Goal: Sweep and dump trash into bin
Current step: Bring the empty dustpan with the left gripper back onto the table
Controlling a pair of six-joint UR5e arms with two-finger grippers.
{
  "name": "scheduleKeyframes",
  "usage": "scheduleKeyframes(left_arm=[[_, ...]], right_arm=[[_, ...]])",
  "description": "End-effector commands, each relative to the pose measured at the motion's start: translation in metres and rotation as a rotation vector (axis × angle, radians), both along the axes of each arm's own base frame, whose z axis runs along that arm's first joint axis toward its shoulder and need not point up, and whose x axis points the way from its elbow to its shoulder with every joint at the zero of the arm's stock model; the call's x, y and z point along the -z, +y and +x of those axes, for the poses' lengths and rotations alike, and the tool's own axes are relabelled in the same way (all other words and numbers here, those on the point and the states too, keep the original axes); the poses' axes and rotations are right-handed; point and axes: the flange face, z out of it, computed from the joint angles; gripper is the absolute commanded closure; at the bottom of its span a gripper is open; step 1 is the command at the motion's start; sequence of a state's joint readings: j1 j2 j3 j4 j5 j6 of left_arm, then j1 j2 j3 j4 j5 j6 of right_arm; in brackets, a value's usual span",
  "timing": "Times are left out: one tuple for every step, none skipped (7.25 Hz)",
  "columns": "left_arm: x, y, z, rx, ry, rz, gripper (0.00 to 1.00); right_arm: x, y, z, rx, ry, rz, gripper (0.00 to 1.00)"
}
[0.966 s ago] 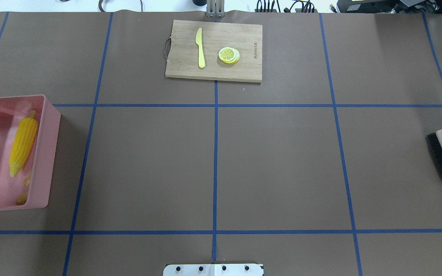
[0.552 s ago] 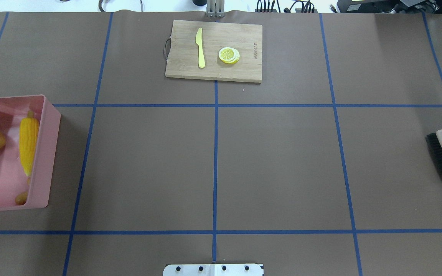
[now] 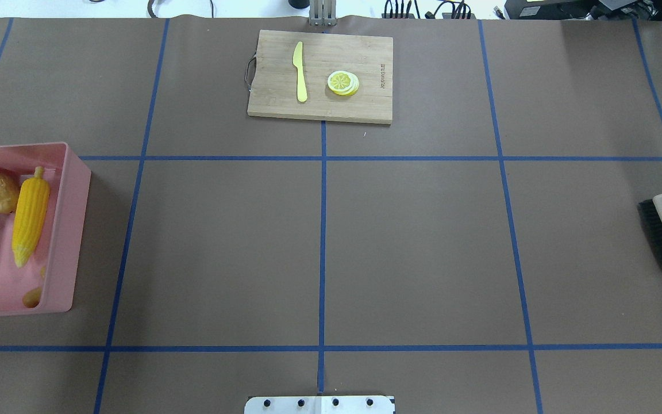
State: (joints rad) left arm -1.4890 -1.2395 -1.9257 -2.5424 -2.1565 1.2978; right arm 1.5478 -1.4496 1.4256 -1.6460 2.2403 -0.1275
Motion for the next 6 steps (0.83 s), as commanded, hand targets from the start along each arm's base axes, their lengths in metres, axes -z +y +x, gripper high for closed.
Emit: scheduleKeyframes(left_arm=[[0.039, -0.022, 0.022, 0.034, 0.245, -0.170, 1.00], [0.058, -0.035, 0.044, 0.023, 0.357, -0.250, 1.00], [0.077, -0.044, 0.080, 0.001, 0.460, -0.347, 1.00], [0.098, -0.052, 0.120, -0.023, 0.542, -0.435, 1.00], [0.115, -0.055, 0.158, -0.073, 0.581, -0.484, 1.00], [0.127, -0.051, 0.199, -0.130, 0.608, -0.548, 1.00]], right_arm=[[0.002, -0.001, 0.000, -0.002, -0.005, 0.001, 0.00], [0.002, -0.001, -0.001, -0.004, -0.011, 0.000, 0.00], [0.001, 0.000, -0.002, 0.000, -0.012, 0.001, 0.00], [0.001, 0.000, -0.002, -0.001, -0.010, 0.000, 0.00], [0.001, 0.000, -0.002, -0.001, -0.010, 0.000, 0.00], [0.001, 0.000, -0.002, -0.001, -0.010, 0.000, 0.00]])
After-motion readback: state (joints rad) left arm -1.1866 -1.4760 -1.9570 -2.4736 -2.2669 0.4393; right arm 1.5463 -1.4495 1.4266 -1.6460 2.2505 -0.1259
